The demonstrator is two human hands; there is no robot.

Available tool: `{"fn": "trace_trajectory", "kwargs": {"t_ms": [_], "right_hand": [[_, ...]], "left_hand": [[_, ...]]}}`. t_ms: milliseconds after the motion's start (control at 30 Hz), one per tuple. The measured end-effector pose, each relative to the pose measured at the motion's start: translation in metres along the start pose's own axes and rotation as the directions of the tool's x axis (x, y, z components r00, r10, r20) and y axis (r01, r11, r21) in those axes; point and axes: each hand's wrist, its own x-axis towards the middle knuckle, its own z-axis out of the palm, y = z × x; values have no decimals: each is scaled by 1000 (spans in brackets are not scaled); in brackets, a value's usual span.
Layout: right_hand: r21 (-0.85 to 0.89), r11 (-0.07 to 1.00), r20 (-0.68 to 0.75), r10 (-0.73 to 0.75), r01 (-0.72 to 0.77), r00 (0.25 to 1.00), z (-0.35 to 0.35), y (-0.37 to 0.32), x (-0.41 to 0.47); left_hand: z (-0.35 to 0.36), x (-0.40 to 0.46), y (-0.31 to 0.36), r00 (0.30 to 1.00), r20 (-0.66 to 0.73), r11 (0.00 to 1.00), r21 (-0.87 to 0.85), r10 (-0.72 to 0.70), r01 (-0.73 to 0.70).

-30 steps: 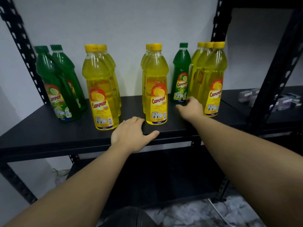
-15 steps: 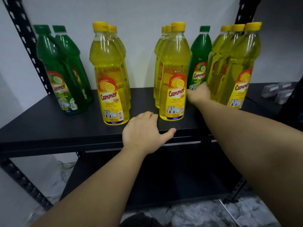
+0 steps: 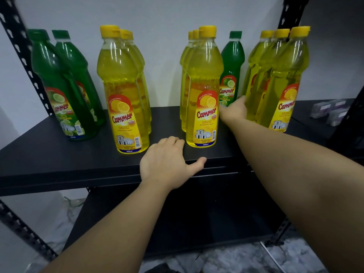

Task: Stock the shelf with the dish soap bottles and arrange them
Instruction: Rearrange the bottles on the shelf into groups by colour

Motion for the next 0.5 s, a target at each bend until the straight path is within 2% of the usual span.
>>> {"fn": "trace_trajectory", "kwargs": {"t_ms": [133,267,400,500], "right_hand": [[-66,998,-48,-14,11,999,10,-2,2],[59,998,-24,-8,9,1000,11,0,6],[-143,985,-23,-99,94,995,7,1,-1],[-216,971,-29,-115,106,993,-1,5,-14]], "left_hand": [[2,0,0,1000,-17,1000,-4,-1,1],[2,0,1,1000,-30,1000,5,-6,6],[2,0,2,999,-33,999,27,-21,22],[2,0,2,999,-33,999,24,-20,21]]}}
